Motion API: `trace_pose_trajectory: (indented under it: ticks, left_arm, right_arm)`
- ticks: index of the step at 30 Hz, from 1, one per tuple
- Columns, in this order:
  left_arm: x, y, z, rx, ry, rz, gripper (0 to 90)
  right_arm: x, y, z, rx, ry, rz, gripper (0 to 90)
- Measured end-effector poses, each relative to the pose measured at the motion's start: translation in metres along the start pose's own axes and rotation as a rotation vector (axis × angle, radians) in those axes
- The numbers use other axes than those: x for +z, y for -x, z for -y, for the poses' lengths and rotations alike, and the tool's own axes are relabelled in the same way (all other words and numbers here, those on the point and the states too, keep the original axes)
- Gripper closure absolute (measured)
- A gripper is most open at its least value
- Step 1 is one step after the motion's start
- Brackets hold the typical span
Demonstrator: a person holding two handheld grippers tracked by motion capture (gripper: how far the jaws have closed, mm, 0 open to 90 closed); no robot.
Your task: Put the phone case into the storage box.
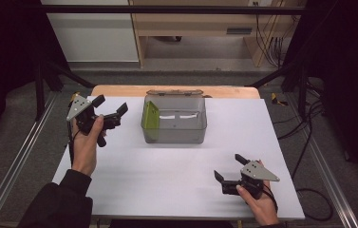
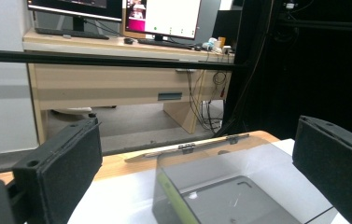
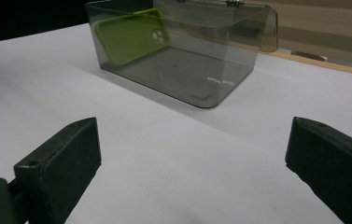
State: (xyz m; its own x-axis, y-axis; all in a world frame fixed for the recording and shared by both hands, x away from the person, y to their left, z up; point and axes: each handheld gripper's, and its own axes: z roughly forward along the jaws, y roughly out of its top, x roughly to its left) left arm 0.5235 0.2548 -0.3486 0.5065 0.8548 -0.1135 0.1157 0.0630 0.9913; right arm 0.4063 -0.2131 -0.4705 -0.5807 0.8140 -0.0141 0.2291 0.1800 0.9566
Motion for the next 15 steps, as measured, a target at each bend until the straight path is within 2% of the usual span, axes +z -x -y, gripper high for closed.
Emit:
trace_pose_trajectory:
  ticks: [15]
  left_arm:
    - [-0.017,-0.018,0.002,-0.015,0.013,-0.023,1.3]
  right_arm:
    - [0.001,-0.001,0.001,-0.017,-0.011,0.007,3.7]
